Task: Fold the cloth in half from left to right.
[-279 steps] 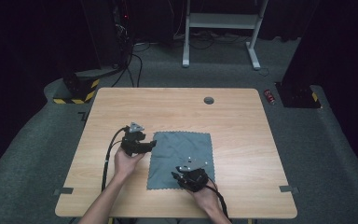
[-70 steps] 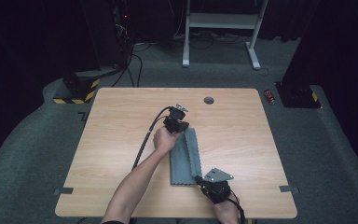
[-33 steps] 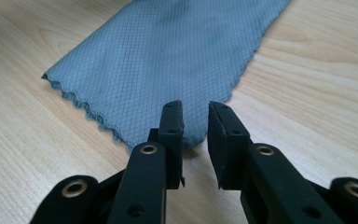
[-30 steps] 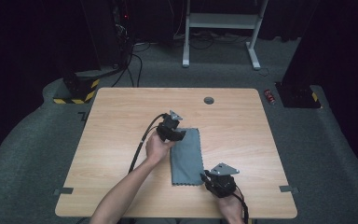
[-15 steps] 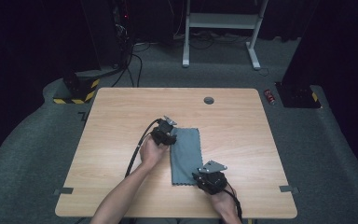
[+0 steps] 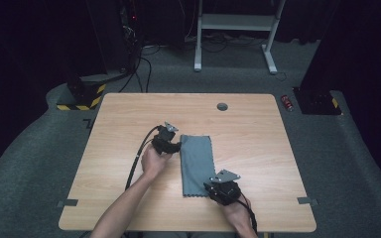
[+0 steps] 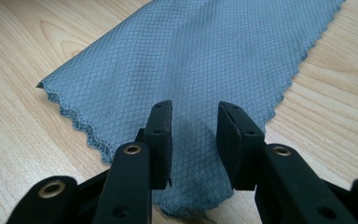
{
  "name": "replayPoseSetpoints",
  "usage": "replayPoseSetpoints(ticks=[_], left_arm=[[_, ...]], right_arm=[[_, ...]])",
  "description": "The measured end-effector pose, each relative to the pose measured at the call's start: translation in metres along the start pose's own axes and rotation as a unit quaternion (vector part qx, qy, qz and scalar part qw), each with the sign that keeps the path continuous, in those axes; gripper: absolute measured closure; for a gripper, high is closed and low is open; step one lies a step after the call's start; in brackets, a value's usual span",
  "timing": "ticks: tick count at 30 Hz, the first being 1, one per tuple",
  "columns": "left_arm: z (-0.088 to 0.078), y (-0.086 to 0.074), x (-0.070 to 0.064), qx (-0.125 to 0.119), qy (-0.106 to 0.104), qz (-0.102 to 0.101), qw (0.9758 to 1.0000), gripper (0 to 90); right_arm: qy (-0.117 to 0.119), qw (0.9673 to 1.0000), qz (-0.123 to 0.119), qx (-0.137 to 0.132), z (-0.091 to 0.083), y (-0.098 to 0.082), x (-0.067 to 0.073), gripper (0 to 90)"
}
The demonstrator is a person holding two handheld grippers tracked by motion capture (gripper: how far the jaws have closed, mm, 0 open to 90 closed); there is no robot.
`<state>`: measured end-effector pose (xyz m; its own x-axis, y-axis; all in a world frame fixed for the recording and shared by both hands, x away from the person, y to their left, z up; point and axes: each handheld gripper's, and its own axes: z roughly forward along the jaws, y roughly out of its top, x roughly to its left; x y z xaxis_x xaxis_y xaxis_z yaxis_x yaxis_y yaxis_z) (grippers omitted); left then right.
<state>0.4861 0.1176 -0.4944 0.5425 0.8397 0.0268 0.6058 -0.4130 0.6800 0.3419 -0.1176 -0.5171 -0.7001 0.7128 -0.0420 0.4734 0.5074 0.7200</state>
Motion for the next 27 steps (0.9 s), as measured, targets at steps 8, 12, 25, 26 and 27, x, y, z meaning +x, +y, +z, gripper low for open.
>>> replayPoseSetpoints(ticks=[8,12,25,26,27], left_arm=[[0.006,-0.004,-0.013,0.017,0.02,0.031,0.9992,47.6],[0.008,-0.01,-0.007,0.027,0.034,0.035,0.9985,47.9],[-0.031,-0.037,-0.04,-0.016,-0.036,0.033,0.9987,44.1],[-0.033,-0.041,-0.047,-0.015,-0.038,0.043,0.9982,43.5],[-0.033,-0.044,-0.053,-0.016,-0.04,0.047,0.998,43.1]], right_arm=[[-0.001,1.0,-0.005,0.0,0.003,0.003,-0.006,63.9],[0.004,1.0,-0.004,0.002,0.005,0.002,-0.008,63.1],[0.012,0.9999,-0.007,-0.001,0.003,0.002,-0.015,62.0],[0.013,0.9999,-0.006,-0.001,0.002,0.002,-0.016,62.0],[0.015,0.9999,-0.006,-0.001,0.002,0.002,-0.017,62.1]])
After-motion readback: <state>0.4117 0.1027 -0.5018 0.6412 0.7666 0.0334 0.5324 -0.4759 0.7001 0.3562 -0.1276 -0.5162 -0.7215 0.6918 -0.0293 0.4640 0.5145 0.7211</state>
